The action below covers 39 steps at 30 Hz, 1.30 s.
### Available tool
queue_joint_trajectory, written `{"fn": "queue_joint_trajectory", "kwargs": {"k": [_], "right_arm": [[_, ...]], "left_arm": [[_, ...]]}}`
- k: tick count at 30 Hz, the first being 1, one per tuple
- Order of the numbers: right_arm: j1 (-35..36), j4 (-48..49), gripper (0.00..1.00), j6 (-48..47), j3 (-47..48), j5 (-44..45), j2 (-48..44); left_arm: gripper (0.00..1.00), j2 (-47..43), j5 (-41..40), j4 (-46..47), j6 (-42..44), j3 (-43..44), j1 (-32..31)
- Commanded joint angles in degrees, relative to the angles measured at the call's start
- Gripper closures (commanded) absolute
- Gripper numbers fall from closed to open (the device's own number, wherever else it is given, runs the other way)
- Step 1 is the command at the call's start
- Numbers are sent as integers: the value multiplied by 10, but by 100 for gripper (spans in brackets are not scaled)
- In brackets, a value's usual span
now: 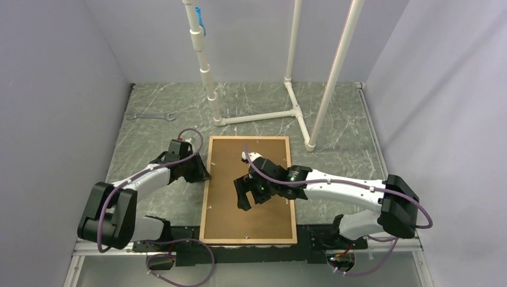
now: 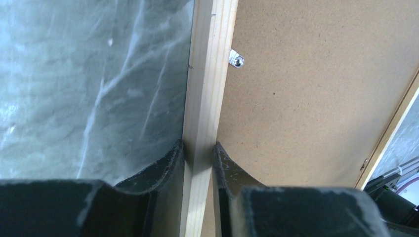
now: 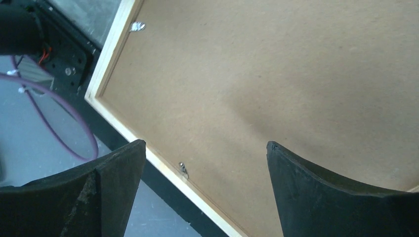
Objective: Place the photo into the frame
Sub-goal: Adjust the photo frame at the center of the board.
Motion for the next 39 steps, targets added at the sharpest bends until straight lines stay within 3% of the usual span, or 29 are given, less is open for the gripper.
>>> {"fn": "queue_joint_trajectory", "kwargs": {"k": [1,10,21,27,34,39], "right_arm": [[-6,-30,6,19,54,37,32],[-7,-40,6,50,125,48,113],[31,-93,8,51,191,104,163],[46,-70,9,73,154,93,156],[113,-104,10,93,184,140,185],[160,-109,10,112,210,140,227]], "left_arm": [[100,-51,-9,-43,-40,-12,-1],[100,-158,-38,-18,-156,-52,-25],[100,-167,-103,27,-255,-65,-109],[100,-164,-134,58,-318,-81,-160],[100,-187,-166,41,-341,-81,-163],[99,-180,-162,17,-308,-58,-163]]}}
